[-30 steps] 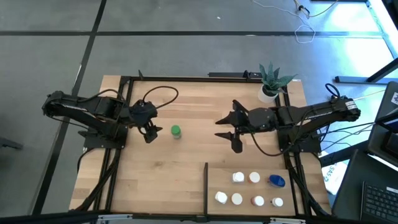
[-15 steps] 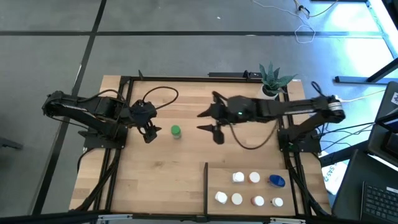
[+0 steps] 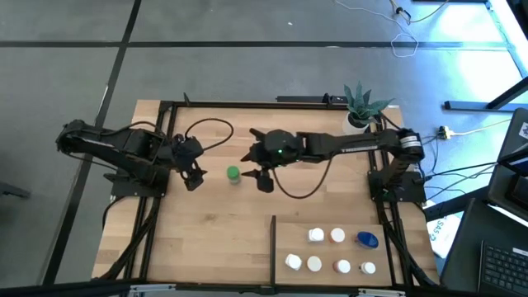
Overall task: Pick and place medicine bottles onto shelf by color
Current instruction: Put the green pill bottle onto the shelf
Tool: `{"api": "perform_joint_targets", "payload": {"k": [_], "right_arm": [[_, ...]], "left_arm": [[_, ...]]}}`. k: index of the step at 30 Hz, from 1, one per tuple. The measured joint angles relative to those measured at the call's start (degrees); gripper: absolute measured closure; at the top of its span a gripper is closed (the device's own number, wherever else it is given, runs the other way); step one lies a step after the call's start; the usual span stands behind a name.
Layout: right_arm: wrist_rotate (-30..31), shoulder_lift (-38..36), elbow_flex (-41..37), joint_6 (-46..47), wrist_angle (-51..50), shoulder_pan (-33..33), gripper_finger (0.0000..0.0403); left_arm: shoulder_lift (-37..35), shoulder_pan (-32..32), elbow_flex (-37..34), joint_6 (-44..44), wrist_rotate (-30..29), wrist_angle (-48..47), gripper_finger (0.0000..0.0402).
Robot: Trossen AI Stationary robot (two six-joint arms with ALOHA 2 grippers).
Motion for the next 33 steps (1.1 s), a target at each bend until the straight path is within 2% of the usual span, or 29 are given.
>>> {"api": "perform_joint_targets", "payload": {"k": [12,19,33], "right_arm": [[0.2,8.6,0.0,-2.6,2.4,-0.7,0.0178],[7.5,12.2,-0.1,-1.4,3.2,-1.1,0.0178],[8.2,13.1,0.0,-0.7,6.6,-2.0,0.0178]], "left_arm": [[-1.6,-0.9,0.0,-1.0,-0.1,-0.4,0.0092],[-1.8,-0.9,0.0,-1.4,-0.1,-0.4,0.0092],[-1.7,-0.9,0.0,-1.6,-0.1,-0.4,0.0092]]}}
